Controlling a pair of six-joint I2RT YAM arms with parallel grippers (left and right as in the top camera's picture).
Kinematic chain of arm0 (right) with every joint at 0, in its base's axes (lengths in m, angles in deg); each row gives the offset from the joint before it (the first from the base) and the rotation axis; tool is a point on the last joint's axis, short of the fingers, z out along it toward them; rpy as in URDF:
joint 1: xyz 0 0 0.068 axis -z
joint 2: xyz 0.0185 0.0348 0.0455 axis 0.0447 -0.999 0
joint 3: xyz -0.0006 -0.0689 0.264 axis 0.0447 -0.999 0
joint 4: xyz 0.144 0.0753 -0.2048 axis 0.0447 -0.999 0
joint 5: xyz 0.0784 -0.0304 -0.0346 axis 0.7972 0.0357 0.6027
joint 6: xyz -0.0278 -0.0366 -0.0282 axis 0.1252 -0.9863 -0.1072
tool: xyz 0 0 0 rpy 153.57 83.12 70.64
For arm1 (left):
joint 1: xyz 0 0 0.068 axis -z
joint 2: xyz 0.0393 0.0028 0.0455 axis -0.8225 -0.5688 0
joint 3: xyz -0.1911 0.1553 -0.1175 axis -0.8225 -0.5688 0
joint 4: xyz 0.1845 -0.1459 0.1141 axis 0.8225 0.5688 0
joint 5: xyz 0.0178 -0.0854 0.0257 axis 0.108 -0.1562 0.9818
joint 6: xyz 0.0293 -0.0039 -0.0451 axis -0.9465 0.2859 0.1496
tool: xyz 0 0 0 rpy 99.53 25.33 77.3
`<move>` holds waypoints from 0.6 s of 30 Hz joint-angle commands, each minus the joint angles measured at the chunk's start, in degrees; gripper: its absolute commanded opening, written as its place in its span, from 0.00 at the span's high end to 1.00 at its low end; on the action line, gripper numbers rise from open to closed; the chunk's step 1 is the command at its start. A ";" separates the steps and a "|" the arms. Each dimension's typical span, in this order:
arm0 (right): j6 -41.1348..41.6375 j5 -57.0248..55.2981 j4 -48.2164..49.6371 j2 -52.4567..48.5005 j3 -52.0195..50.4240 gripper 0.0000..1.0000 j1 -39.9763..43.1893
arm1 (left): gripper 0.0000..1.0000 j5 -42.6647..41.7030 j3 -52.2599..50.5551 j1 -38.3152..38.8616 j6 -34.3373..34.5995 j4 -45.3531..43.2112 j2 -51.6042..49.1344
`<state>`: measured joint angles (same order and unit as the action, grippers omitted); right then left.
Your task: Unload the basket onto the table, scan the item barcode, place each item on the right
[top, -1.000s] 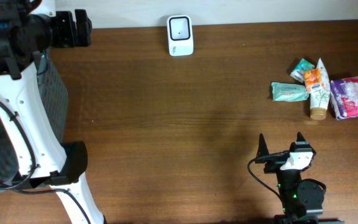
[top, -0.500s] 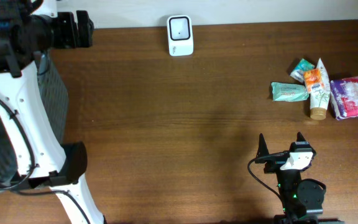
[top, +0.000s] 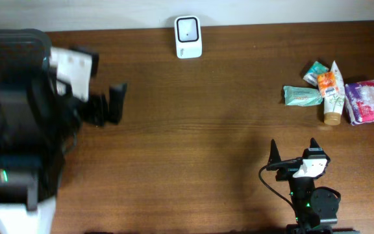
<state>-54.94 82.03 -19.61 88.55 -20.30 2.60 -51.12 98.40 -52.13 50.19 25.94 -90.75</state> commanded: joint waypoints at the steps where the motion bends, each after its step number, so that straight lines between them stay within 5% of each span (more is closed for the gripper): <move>1: -0.37 -0.87 -0.15 0.44 -0.52 0.01 0.37 | 0.01 -0.85 -18.27 0.11 -1.11 -9.16 16.06; 5: -0.37 -0.87 -0.15 0.44 -0.52 0.01 0.37 | 0.01 -0.87 -29.64 0.13 -1.09 -8.83 33.48; 10: -0.37 -0.87 -0.15 0.44 -0.52 0.01 0.37 | 0.01 -0.83 -33.94 -0.15 -1.11 -8.39 38.01; 13: -0.37 -0.87 -0.15 0.44 -0.52 0.01 0.37 | 0.01 -0.94 -42.32 -1.57 -1.09 -15.74 41.22; 18: -0.37 -0.87 -0.15 0.44 -0.52 0.01 0.37 | 0.01 -1.05 -62.71 -1.60 0.66 -41.48 49.37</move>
<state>-54.96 81.81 -19.59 88.62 -20.30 2.60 -51.58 43.02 -53.51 50.06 -9.30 -44.74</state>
